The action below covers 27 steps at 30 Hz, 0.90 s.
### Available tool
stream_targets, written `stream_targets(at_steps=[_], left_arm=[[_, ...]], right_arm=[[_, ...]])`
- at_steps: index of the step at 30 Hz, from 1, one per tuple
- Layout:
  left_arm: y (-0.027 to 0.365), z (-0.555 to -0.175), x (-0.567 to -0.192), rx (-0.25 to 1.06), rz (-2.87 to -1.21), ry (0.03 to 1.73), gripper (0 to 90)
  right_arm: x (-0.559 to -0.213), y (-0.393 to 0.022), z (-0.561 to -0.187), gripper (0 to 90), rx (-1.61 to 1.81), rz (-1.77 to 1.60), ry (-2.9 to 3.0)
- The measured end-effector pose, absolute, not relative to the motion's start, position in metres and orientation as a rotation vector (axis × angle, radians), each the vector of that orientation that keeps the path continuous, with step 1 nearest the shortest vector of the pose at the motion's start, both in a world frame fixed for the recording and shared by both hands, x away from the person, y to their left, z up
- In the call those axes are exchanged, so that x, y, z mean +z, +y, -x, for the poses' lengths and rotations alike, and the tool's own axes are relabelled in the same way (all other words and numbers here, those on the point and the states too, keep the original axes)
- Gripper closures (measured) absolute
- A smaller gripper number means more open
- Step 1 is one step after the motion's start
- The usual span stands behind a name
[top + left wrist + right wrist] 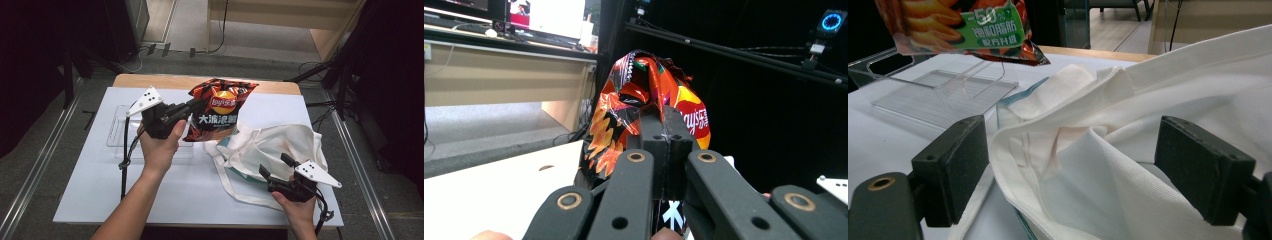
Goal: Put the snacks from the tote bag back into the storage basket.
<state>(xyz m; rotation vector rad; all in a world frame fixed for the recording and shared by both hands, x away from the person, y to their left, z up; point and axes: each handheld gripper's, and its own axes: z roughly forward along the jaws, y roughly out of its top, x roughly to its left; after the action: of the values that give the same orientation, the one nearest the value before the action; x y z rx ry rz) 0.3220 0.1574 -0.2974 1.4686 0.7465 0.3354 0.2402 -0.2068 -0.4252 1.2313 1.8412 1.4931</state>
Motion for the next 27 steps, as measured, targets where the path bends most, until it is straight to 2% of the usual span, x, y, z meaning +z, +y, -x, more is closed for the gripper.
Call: stream_targets(at_steps=[27], left_arm=[[0.203,-0.321,-0.286,0.426,-1.43,0.806,90.0]], right_arm=[[-0.426,-0.205,-0.239,14.9,1.503,-1.205,1.863]])
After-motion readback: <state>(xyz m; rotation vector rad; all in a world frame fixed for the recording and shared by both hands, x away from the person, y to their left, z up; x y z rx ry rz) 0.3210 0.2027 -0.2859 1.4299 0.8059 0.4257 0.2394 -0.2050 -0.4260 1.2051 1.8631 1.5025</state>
